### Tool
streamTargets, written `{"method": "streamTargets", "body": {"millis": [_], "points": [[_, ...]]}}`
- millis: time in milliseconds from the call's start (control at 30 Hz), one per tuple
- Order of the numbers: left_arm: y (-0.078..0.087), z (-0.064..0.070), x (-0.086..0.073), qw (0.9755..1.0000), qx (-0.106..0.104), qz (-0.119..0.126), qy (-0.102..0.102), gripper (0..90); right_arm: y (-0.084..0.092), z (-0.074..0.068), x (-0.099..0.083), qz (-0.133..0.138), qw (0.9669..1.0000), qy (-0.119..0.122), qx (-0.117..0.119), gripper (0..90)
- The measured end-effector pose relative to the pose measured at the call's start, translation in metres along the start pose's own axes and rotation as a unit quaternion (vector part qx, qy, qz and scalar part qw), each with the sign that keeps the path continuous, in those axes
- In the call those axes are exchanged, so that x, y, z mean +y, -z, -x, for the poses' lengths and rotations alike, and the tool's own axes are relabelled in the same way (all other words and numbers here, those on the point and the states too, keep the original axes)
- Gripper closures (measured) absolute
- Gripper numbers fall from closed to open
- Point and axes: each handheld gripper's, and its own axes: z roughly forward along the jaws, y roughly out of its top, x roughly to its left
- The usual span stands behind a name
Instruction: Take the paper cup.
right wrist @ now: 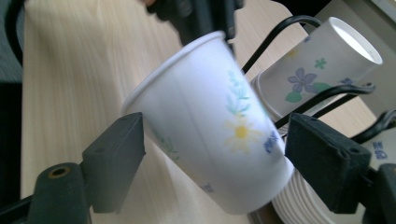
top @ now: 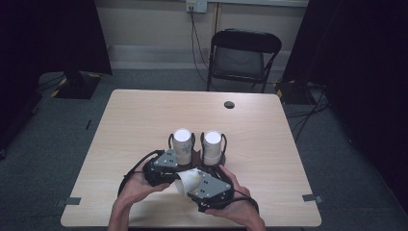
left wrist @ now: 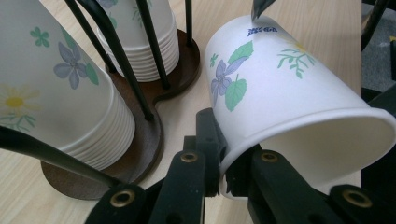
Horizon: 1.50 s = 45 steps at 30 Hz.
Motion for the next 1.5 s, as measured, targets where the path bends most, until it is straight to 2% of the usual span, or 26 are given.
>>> {"method": "streamTargets", "body": {"millis": [200,267,367,433,533,600,667,733,867,933,1000,1033,1100,1267,1433,1500], "points": [[0.000,-0.001,0.002,0.9998,-0.015,-0.013,-0.004,87.1,-0.007,-0.011,0.006,-0.028,0.9977,0.060,-0.012,17.1],[-0.001,-0.001,0.002,0.9997,-0.017,-0.016,0.001,87.0,-0.010,-0.014,0.008,-0.035,0.9963,0.077,-0.017,16.9],[-0.001,-0.002,0.002,0.9995,-0.025,-0.017,-0.004,86.9,-0.014,-0.019,0.008,-0.047,0.9920,0.113,-0.030,17.1],[-0.002,-0.003,0.002,0.9995,-0.025,-0.017,-0.002,86.9,-0.017,-0.020,0.008,-0.052,0.9903,0.123,-0.038,17.1],[-0.003,-0.004,0.002,0.9996,-0.023,-0.016,0.008,86.8,-0.022,-0.020,0.008,-0.057,0.9898,0.123,-0.043,17.1],[-0.001,-0.005,0.002,0.9995,-0.024,-0.019,0.006,86.8,-0.024,-0.020,0.008,-0.058,0.9894,0.125,-0.046,17.2],[-0.002,-0.004,0.003,0.9995,-0.025,-0.012,0.014,86.7,-0.026,-0.020,0.008,-0.059,0.9873,0.139,-0.050,17.3],[-0.002,-0.005,0.004,0.9995,-0.029,-0.013,0.011,86.7,-0.027,-0.020,0.008,-0.057,0.9869,0.142,-0.052,17.7],[-0.003,-0.005,0.005,0.9994,-0.027,-0.008,0.019,86.6,-0.030,-0.020,0.011,-0.064,0.9847,0.152,-0.056,18.4],[-0.003,-0.005,0.006,0.9996,-0.022,-0.010,0.018,86.6,-0.031,-0.020,0.010,-0.065,0.9855,0.147,-0.054,18.7],[-0.004,-0.005,0.007,0.9996,-0.021,-0.005,0.019,86.5,-0.032,-0.018,0.011,-0.069,0.9834,0.157,-0.058,19.4],[-0.003,-0.006,0.008,0.9997,-0.020,-0.004,0.016,86.2,-0.033,-0.019,0.012,-0.068,0.9840,0.154,-0.057,20.2],[-0.002,-0.005,0.011,0.9998,-0.017,-0.006,0.010,86.4,-0.035,-0.020,0.013,-0.076,0.9813,0.165,-0.063,24.1],[-0.001,-0.005,0.013,0.9998,-0.018,-0.003,0.010,86.2,-0.032,-0.019,0.012,-0.070,0.9825,0.159,-0.068,27.1],[0.000,-0.003,0.013,0.9996,-0.016,0.014,0.016,85.3,-0.029,-0.018,0.011,-0.062,0.9827,0.158,-0.074,28.4],[0.000,-0.003,0.013,0.9996,-0.015,0.017,0.016,84.8,-0.028,-0.018,0.010,-0.052,0.9856,0.144,-0.073,29.0]]}}
